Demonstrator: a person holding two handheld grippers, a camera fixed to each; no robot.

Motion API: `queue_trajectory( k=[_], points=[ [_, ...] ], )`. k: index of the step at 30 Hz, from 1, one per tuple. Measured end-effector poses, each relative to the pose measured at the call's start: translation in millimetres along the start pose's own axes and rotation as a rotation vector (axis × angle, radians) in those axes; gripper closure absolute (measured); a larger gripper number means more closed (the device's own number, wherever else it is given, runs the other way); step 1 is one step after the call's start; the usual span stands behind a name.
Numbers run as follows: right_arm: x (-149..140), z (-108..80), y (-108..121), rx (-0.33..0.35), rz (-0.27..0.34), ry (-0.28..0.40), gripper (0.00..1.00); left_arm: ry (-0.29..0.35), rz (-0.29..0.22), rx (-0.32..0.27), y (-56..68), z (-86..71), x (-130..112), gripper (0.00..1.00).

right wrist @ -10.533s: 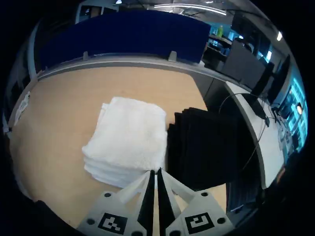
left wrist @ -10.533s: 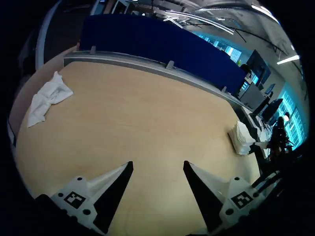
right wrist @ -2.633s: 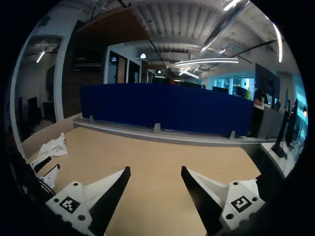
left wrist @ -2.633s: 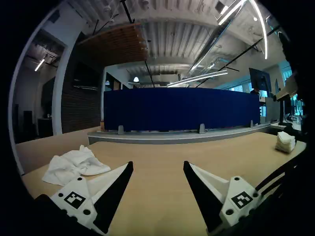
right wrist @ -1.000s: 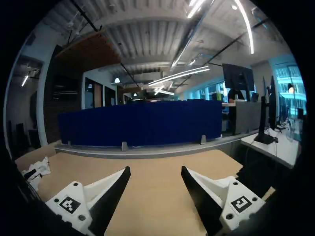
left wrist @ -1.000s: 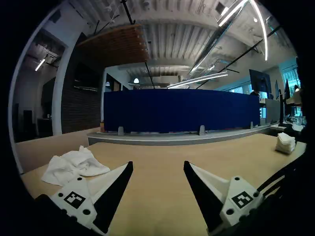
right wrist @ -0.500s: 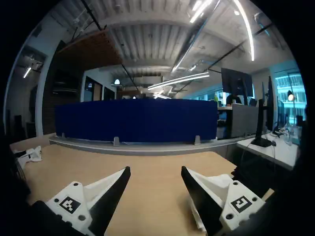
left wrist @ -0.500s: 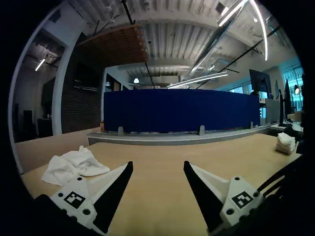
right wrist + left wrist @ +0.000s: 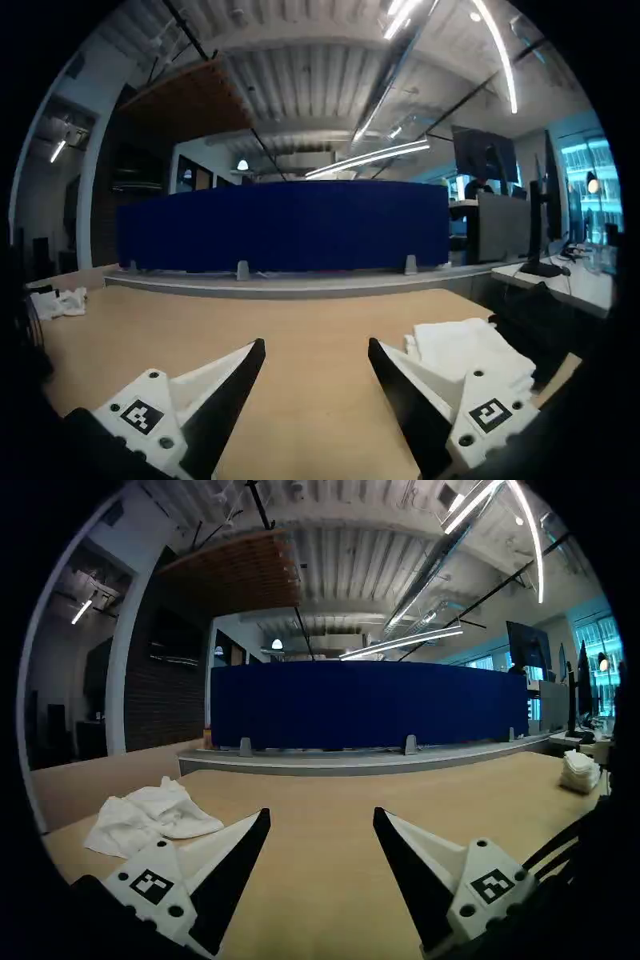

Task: Fold towel

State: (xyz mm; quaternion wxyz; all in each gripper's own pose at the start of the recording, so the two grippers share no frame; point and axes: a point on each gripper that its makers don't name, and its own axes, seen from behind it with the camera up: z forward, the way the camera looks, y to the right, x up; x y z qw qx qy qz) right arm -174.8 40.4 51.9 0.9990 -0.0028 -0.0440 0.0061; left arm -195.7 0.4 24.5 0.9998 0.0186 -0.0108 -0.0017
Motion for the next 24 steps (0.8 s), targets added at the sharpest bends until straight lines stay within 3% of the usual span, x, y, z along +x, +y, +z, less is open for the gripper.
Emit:
queue_trajectory(
  k=[9,24],
  points=[
    [-8.8,-0.2,-7.1,-0.006,-0.029,0.016,0.0,0.0,0.0,0.0,-0.1,0.2,0.2,0.05],
    [-3.0,-13.1,-7.7,-0.02,-0.027,0.058,0.0,0.0,0.0,0.0,0.3,-0.4,-0.4,0.05]
  ],
)
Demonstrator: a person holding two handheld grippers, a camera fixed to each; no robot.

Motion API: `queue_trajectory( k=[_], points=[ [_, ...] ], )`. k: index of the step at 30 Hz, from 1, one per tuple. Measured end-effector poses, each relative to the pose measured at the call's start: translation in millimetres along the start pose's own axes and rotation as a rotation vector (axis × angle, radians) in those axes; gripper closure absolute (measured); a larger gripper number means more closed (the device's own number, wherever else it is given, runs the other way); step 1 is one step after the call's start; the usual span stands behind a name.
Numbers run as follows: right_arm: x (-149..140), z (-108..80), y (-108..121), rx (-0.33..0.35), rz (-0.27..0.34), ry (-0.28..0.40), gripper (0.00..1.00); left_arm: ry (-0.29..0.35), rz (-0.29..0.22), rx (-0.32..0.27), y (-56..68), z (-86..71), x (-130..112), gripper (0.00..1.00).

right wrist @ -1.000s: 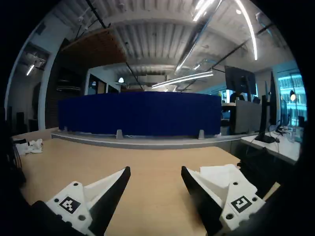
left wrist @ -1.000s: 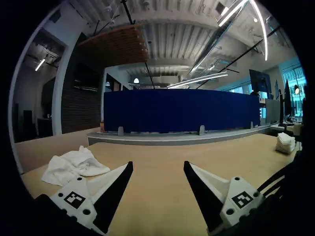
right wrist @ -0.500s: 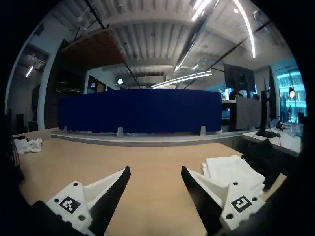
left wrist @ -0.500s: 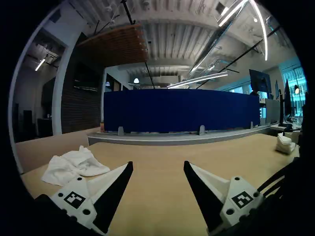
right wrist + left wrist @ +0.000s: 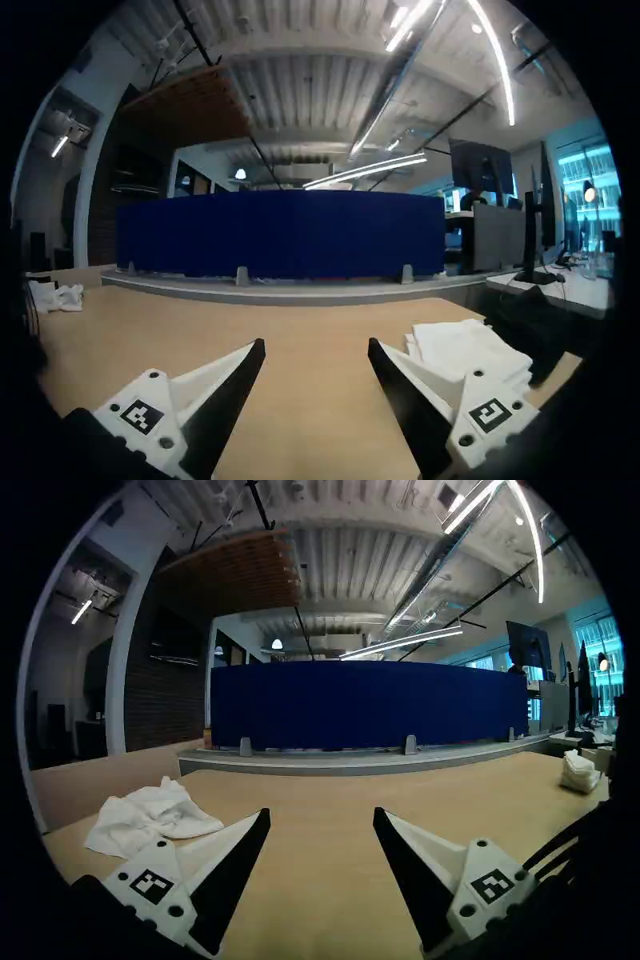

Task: Fold towel

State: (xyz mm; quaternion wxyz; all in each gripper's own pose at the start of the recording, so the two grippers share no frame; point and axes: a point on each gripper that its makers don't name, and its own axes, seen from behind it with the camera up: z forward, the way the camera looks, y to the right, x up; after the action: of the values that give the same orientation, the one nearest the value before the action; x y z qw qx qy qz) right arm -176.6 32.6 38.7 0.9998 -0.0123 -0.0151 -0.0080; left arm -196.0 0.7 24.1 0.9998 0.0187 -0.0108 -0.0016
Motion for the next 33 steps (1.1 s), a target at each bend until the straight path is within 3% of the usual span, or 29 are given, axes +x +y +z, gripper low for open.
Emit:
queue_trajectory(
  k=[33],
  points=[
    [0.8,-2.9,-3.9,0.02,0.001,0.001,0.0,0.0,0.0,0.0,-1.0,-1.4,-0.8,0.05]
  ],
)
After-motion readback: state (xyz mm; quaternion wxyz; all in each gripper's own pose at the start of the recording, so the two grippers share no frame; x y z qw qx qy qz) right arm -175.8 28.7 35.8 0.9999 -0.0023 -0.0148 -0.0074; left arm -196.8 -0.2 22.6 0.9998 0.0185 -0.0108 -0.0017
